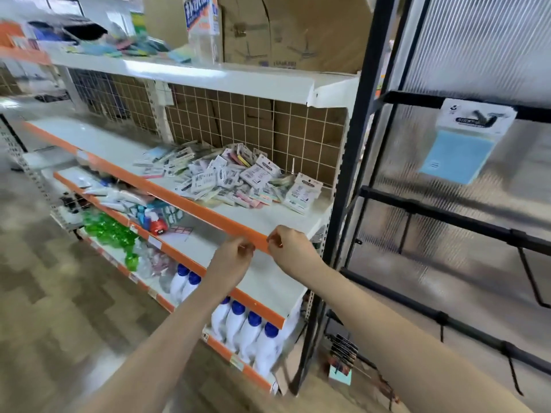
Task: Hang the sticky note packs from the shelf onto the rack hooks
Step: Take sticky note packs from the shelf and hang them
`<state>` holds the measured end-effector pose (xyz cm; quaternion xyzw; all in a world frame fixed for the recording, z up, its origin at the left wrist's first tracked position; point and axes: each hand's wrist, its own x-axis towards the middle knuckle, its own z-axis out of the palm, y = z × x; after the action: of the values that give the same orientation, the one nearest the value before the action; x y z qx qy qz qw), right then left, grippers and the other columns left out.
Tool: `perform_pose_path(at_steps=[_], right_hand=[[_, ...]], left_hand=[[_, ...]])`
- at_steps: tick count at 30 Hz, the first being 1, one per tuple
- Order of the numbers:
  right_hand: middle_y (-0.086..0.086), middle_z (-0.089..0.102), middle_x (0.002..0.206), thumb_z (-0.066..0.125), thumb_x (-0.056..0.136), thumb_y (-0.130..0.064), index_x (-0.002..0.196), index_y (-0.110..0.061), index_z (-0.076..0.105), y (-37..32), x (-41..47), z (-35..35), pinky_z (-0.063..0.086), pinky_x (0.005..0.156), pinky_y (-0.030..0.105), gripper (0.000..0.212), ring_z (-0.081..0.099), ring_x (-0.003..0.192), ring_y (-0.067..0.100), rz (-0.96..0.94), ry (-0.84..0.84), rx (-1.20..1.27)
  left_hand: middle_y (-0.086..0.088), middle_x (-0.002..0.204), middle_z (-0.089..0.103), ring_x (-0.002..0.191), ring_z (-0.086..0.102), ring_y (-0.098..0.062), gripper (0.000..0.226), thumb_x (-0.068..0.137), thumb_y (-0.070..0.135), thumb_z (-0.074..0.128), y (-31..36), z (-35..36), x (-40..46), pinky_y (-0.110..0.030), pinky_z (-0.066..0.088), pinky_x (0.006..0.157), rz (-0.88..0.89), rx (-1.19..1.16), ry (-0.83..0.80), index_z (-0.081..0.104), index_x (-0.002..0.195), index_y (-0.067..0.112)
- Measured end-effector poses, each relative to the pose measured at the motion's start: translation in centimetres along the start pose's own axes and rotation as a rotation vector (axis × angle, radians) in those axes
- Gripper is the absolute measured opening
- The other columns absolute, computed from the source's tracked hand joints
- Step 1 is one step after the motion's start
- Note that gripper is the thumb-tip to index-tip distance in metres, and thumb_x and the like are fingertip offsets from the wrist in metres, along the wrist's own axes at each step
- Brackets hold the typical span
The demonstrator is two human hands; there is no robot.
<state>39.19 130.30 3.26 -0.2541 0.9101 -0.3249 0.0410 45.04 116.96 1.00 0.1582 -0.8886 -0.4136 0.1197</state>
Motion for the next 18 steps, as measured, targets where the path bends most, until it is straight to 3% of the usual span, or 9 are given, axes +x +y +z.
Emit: perform_pose_path(at_steps=[3, 7, 12, 18], right_hand=[[0.012, 0.065, 0.108, 0.043, 0.093, -0.017, 0.106, -0.009, 0.061, 0.3, 3.5, 2.1, 0.049, 0.082, 0.036, 0.024, 0.059, 0.099, 0.030, 0.044, -0.008, 0.002], [0.009, 0.063, 0.114, 0.043, 0.089, -0.012, 0.109, -0.012, 0.061, 0.3, 8.8, 4.3, 0.043, 0.079, 0.028, 0.027, 0.058, 0.105, 0.027, 0.118, 0.041, 0.093], [0.010, 0.064, 0.117, 0.042, 0.090, -0.010, 0.112, -0.011, 0.061, -0.6, 14.7, 6.0, 0.048, 0.090, 0.037, 0.029, 0.058, 0.107, 0.030, 0.177, 0.123, 0.187], [0.015, 0.063, 0.115, 0.047, 0.092, -0.007, 0.115, -0.005, 0.058, -0.9, 20.7, 7.5, 0.047, 0.088, 0.036, 0.025, 0.058, 0.107, 0.030, 0.177, 0.142, 0.172]], left_hand=[[-0.011, 0.083, 0.066, 0.075, 0.060, -0.028, 0.013, 0.092, 0.010, 0.052, -1.9, -0.5, 2.7, -0.035, 0.045, 0.071, 0.003, 0.022, -0.003, 0.061, 0.084, 0.010], [-0.015, 0.091, 0.067, 0.076, 0.057, -0.023, 0.015, 0.094, 0.010, 0.050, -4.0, -0.8, 7.6, -0.031, 0.041, 0.069, 0.012, 0.107, -0.019, 0.064, 0.094, 0.005], [-0.008, 0.103, 0.065, 0.097, 0.060, -0.028, 0.022, 0.094, 0.011, 0.043, -5.2, -1.7, 13.4, -0.037, 0.048, 0.082, -0.016, 0.233, -0.036, 0.061, 0.105, 0.010], [-0.012, 0.117, 0.062, 0.109, 0.058, -0.031, 0.026, 0.092, 0.008, 0.049, -6.5, -3.2, 19.0, -0.043, 0.048, 0.088, 0.043, 0.275, 0.013, 0.056, 0.116, 0.010]])
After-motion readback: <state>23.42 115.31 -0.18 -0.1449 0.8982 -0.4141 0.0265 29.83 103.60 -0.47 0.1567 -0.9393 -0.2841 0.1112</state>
